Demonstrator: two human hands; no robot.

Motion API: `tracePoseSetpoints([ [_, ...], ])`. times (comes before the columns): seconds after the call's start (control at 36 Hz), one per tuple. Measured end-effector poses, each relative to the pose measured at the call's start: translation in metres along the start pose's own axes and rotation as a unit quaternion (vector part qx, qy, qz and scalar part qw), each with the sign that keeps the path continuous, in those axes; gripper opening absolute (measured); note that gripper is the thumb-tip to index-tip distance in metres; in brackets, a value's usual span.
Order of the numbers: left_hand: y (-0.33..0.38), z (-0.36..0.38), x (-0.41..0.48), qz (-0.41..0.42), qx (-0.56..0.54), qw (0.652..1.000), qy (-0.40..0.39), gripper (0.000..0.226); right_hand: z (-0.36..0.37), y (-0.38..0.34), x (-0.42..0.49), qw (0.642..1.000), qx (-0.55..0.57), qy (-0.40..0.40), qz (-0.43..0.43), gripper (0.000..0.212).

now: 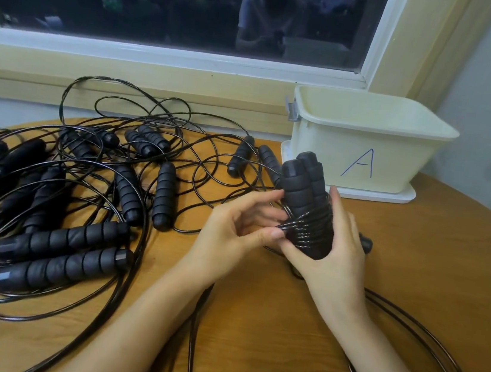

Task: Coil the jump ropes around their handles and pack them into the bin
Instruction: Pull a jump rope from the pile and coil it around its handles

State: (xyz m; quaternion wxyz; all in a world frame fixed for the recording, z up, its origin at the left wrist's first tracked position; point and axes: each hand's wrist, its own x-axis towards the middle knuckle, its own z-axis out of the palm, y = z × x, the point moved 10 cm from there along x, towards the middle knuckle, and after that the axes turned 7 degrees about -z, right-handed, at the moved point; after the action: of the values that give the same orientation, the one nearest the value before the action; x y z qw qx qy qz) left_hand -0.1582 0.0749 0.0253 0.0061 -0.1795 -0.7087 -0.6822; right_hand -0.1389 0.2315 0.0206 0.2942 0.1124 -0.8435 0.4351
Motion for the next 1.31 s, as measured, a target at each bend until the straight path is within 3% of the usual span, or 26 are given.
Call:
tracePoseSetpoints([
  [0.31,0.002,-0.013,0.002,0.006,0.004,1.0,0.03,0.041,0.012,-0.004,-0.005,0.982,0.178,-0.05,0.032,0.084],
  [0.53,-0.005,-0.02,0.003,-0.021,-0.024,0.997,0.064,0.061,0.022,-0.006,-0.011,0.958,0.271,-0.072,0.062,0.072],
  [0.67,-0.007,-0.006,0.002,-0.054,-0.017,0.998,0.01,0.067,0.026,-0.008,-0.01,0.948,0.3,-0.093,0.055,0.064],
  [0.75,-0.009,-0.003,0.0,-0.063,-0.022,0.998,0.005,0.053,0.028,-0.006,-0.009,0.948,0.295,-0.103,0.057,0.064],
  [0.89,-0.011,-0.009,0.0,-0.066,-0.041,0.996,0.033,0.067,0.025,-0.008,-0.006,0.971,0.217,-0.105,0.017,0.062],
  [1.03,-0.006,-0.013,0.0,-0.053,-0.016,0.997,0.062,0.055,0.028,-0.007,-0.01,0.969,0.22,-0.106,0.022,0.083],
  [1.14,-0.005,-0.013,-0.001,-0.047,0.003,0.996,0.076,0.048,0.03,-0.013,-0.012,0.981,0.153,-0.119,-0.017,0.091],
  [1.31,-0.006,-0.012,0.0,-0.05,0.021,0.996,0.069,0.056,0.025,-0.011,-0.008,0.987,0.13,-0.087,-0.041,0.084],
])
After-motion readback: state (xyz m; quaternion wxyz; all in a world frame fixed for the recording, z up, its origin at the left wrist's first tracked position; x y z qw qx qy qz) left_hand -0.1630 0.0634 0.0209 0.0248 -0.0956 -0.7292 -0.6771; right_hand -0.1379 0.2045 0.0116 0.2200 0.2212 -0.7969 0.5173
